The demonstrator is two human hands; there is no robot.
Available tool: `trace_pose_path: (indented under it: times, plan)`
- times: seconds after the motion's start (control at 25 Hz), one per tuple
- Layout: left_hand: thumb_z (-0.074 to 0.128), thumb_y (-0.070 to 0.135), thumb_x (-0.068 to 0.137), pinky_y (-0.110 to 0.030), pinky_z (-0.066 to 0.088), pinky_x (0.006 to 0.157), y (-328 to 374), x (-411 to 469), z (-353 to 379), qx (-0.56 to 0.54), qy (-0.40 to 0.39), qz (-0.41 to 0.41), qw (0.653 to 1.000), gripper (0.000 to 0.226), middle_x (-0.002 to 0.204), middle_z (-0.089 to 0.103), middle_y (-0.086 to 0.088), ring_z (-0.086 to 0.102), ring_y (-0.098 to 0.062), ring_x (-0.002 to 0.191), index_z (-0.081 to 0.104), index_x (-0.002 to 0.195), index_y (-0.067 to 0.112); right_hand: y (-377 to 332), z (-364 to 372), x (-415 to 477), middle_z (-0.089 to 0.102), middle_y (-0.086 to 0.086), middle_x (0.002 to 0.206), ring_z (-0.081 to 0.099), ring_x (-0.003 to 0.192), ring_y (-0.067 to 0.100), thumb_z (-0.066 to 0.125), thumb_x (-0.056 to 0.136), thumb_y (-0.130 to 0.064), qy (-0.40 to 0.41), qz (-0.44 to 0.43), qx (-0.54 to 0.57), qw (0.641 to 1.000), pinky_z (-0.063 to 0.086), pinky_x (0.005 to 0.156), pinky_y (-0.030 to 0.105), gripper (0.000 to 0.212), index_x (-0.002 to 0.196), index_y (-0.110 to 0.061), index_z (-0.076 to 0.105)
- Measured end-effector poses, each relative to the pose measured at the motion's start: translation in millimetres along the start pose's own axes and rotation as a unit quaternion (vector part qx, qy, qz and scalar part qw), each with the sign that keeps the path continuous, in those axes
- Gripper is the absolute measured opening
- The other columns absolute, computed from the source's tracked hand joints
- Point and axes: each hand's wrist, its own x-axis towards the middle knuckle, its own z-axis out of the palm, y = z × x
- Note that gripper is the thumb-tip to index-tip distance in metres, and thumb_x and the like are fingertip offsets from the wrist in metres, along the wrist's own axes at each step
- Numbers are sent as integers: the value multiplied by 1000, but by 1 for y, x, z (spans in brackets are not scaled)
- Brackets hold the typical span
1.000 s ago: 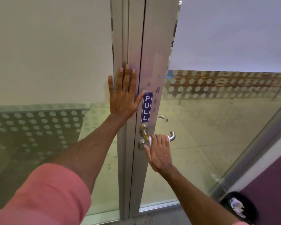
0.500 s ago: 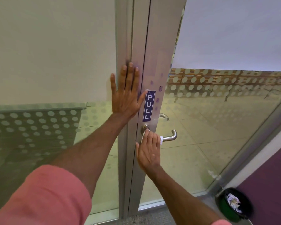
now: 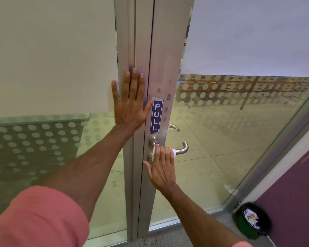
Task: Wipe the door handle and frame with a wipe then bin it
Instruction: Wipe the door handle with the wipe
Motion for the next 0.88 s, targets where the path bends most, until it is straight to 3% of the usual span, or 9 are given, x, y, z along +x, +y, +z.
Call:
trace_pose_path:
  times: [0.12,0.28,0.48,0.64,0.76,0.88]
  plan:
    - [27,65,99,-52,1,116,-1,0,0,-1,1,-1,1000,78,157,30,-16,18,-29,145,24,153,9,16,1,0,45,12,125,41,115,28,29,96,-52,10,-51,16,999,28,111,43,65,137,-3,41]
    - [28,66,99,-53,4,116,0,-1,2,13,4,-3,1000,79,157,30,-15,20,-29,145,23,153,9,78,-7,7,58,8,116,54,106,27,26,100,-38,27,-108,51,993,36,106,40,45,125,-10,51]
    - [28,67,99,-55,9,116,0,-1,3,21,0,-6,1000,79,157,30,-15,23,-30,145,23,153,10,61,-3,15,66,5,101,58,95,24,35,99,-25,62,-2,79,995,37,101,36,33,106,-10,64]
    - [30,66,99,-52,1,116,0,-1,4,15,4,-6,1000,79,157,29,-16,17,-30,145,21,154,9,16,3,10,63,4,103,53,100,21,39,97,-24,57,30,114,991,32,100,33,28,112,-13,60]
    - [31,64,99,-52,0,116,-1,-1,4,10,4,-4,1000,78,157,27,-17,15,-31,146,20,154,10,39,-1,7,62,4,111,52,106,21,37,98,-23,50,-48,123,990,32,104,35,31,120,-12,56]
    - [29,63,100,-54,2,116,-1,0,2,3,-1,-4,1000,76,158,26,-18,14,-31,146,17,154,10,85,-11,11,64,5,109,55,105,22,36,99,-19,52,-83,139,985,34,106,33,30,114,-10,61]
